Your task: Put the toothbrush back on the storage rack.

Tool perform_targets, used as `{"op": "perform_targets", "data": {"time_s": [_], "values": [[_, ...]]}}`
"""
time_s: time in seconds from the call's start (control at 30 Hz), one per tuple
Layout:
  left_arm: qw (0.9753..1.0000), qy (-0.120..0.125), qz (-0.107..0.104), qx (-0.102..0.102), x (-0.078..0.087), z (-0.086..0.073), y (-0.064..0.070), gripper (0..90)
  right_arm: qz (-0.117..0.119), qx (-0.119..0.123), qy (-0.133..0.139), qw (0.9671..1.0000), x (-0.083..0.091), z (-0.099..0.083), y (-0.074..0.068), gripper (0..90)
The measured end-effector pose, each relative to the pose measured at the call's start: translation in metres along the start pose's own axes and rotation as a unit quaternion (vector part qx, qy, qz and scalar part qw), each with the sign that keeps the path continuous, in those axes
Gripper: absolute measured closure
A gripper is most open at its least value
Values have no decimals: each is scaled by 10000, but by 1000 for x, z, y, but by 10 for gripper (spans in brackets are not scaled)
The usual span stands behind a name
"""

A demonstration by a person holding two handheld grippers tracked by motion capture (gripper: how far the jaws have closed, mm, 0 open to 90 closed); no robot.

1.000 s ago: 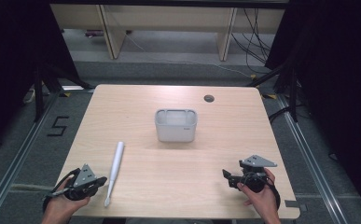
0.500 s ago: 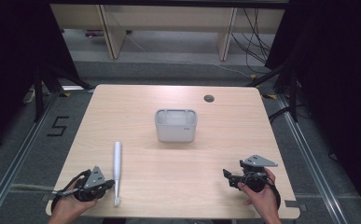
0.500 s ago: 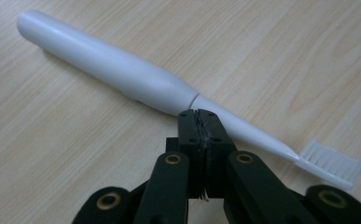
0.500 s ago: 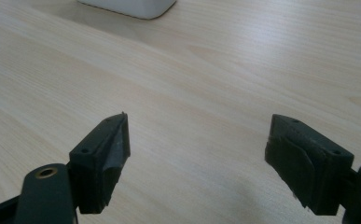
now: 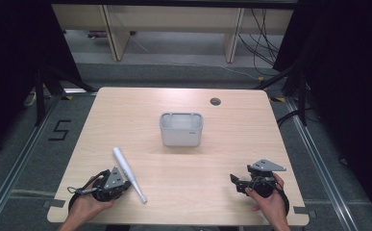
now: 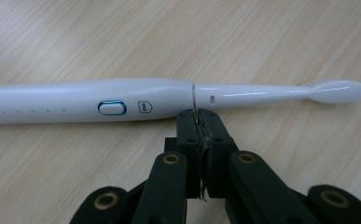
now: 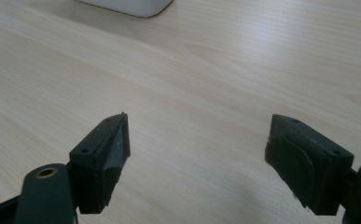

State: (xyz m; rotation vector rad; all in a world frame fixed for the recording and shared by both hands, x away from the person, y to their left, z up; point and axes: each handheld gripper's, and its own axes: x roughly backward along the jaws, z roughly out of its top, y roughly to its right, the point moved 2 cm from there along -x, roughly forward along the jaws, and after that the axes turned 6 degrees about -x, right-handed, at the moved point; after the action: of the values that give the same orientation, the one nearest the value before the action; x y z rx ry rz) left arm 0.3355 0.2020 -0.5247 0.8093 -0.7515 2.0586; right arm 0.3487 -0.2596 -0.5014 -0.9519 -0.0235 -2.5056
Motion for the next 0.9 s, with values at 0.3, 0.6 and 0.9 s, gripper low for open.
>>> {"op": "perform_targets", "data": {"time_s": [0.3,0.6,0.9], "values": [[9999,143,-41,-49,-14,17,-1,870,-15,14,10,10000,0,0,0,222],[9996,194,-102,-181,-25,34,-1,861,118,-43,-85,9999,-1,-1,-1,222],[9996,223,-101,-173,-37,50,-6,851,56,-8,-69,10000,-1,-1,-1,222]]}}
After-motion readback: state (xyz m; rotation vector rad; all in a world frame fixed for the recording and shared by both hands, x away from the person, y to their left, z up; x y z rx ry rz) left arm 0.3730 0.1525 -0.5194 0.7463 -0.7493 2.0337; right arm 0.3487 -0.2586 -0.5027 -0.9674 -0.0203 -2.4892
